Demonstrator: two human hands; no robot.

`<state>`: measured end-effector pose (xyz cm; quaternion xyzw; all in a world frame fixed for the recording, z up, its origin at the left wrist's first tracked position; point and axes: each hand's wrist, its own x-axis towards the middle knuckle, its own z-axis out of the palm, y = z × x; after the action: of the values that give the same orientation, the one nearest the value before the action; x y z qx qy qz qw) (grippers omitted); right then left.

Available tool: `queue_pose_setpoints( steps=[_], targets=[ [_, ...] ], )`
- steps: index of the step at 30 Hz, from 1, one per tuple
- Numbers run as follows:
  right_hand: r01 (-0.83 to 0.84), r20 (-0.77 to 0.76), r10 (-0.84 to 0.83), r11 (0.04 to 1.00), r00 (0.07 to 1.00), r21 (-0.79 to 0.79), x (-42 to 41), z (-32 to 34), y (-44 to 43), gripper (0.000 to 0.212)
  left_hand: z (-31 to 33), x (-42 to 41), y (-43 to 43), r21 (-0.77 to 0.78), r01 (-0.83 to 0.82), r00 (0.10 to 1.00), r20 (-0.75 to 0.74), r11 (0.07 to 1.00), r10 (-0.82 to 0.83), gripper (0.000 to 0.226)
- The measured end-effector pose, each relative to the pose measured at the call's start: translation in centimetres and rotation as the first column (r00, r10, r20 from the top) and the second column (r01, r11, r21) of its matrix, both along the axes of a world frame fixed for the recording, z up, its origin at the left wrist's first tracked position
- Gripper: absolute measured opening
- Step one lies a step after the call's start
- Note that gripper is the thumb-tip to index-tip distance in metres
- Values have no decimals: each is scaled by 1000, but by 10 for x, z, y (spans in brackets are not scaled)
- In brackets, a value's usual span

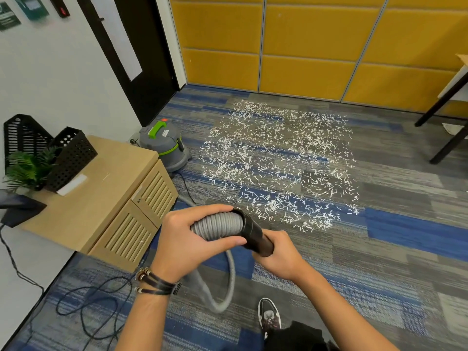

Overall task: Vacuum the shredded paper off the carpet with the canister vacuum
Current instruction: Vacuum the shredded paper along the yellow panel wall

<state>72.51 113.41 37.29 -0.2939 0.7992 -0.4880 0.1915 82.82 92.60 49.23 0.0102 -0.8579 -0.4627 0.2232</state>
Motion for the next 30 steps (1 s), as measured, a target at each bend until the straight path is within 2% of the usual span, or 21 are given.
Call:
queue_pose_setpoints(
  steps=[7,15,19,22,25,27,30],
  targets=[
    [37,-27,-35,996,999,77,-8,-15,27,11,-6,-12,11,-10,21,998,65,1000,-20,52],
    [59,38,-58,998,998,-19,-18,4,29,24,8,-31,25,-49,40,999,-20,998,-41,56],
    [37,18,-37,999,999,-19,-34,16,44,17,10,-46,31,-36,43,998,-33,998,-44,57],
    [33,-26,-31,997,999,69,-47,9,54,9,0,-54,28,-30,33,999,31,999,-32,55],
    [34,-19,-32,990,999,138,-59,-6,62,13,-13,-61,31,-76,23,993,121,997,-13,54],
    [24,-22,-20,987,1000,156,-59,-14,61,14,-18,-63,35,-117,21,988,153,993,-3,55],
    [20,-26,-16,989,1000,147,-62,-20,57,12,-18,-68,37,-98,12,986,166,995,5,55]
  ],
)
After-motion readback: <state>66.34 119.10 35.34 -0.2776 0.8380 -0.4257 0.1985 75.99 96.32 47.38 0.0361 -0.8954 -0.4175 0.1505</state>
